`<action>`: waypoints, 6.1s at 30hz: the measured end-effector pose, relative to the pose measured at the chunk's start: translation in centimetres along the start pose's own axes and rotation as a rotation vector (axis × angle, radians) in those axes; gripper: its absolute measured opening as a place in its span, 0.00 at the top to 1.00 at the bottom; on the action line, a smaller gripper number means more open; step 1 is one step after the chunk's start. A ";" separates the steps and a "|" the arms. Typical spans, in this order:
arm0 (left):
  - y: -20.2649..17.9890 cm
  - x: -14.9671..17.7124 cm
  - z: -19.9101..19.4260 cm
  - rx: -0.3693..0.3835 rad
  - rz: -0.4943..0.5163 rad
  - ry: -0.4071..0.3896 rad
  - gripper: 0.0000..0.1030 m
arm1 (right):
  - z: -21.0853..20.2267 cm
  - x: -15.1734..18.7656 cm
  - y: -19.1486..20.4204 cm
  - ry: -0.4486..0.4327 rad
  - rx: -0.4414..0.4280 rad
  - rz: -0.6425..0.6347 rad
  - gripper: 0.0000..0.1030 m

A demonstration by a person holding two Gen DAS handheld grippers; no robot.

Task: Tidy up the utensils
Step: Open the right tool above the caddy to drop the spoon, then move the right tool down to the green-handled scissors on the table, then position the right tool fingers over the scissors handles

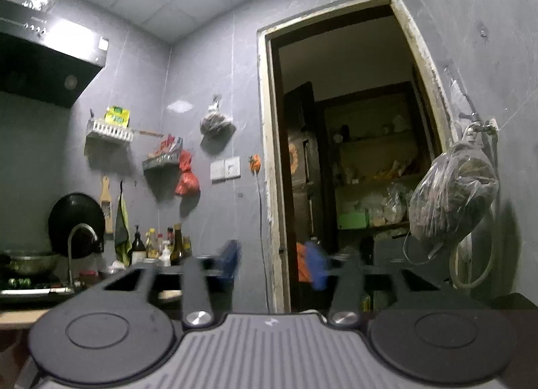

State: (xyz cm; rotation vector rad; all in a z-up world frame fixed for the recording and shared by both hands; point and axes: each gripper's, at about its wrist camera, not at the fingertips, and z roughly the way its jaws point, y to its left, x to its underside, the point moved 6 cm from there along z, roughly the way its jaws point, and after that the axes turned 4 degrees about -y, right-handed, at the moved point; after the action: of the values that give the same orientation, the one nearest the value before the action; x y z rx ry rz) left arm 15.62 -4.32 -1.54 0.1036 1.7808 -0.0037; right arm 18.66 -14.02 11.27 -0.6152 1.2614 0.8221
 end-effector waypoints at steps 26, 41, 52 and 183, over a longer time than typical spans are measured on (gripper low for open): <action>-0.4 0.1 0.0 -0.016 -0.006 -0.002 0.26 | -16.3 9.7 -9.3 0.096 0.612 0.386 0.00; -1.0 -0.4 -0.1 -0.029 0.002 0.002 0.26 | -16.4 13.8 -5.7 0.275 0.560 0.313 0.00; -1.0 -0.5 0.1 -0.017 0.004 -0.005 0.25 | -18.0 12.9 -6.1 0.292 0.637 0.241 0.00; -0.4 -0.3 0.9 -0.007 -0.014 0.001 0.25 | -8.5 10.8 -22.3 0.771 0.716 0.014 0.01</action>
State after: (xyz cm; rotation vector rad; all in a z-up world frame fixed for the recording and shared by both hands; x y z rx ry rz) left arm 16.51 -4.76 -1.47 0.0864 1.7824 -0.0079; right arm 32.95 -31.56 -1.92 -0.3277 2.1178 0.0695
